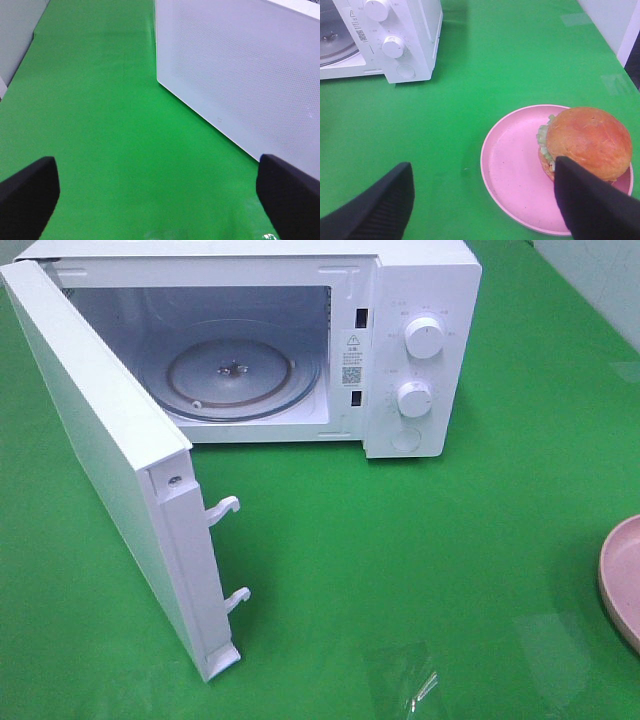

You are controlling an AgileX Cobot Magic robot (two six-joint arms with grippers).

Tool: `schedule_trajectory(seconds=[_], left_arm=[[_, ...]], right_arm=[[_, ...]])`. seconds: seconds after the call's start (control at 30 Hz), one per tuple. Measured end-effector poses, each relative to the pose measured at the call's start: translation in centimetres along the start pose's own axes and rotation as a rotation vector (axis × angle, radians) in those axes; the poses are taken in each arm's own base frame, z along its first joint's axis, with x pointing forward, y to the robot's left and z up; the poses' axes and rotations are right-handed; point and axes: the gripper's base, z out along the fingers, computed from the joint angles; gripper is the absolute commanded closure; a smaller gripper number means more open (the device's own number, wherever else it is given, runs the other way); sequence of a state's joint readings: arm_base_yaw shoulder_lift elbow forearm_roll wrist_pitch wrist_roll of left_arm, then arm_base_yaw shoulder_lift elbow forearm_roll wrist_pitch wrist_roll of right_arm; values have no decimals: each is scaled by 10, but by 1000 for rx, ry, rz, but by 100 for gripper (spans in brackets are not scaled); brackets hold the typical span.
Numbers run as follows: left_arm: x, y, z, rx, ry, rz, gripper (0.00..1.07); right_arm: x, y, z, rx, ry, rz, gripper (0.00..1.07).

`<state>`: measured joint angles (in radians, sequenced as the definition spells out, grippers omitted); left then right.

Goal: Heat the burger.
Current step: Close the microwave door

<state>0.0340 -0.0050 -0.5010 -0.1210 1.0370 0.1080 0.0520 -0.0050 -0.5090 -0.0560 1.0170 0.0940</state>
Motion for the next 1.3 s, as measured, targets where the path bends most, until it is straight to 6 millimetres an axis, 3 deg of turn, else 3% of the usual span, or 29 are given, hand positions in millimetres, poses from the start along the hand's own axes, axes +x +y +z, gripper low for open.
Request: schedule_trajectory(seconds=[0.83, 1.13, 1.17, 1.2, 1.27, 1.3], left_arm=[[-2, 1, -2, -14, -9, 9, 10], [-26, 5, 14, -33, -57, 5, 32], [-32, 7, 20, -36, -54, 3, 42], [-32, 7, 20, -36, -54, 3, 42], [-44, 9, 33, -44, -80, -2, 67], [-44, 9, 33, -44, -80, -2, 67]], right_arm=[[0, 0, 0, 0, 0, -1, 31], [0, 0, 0, -1, 0, 0, 31], [0, 0, 0, -1, 0, 0, 31], [0, 0, 0, -1, 0, 0, 31], [0, 0, 0, -1, 0, 0, 31], [0, 0, 0, -1, 0, 0, 31]])
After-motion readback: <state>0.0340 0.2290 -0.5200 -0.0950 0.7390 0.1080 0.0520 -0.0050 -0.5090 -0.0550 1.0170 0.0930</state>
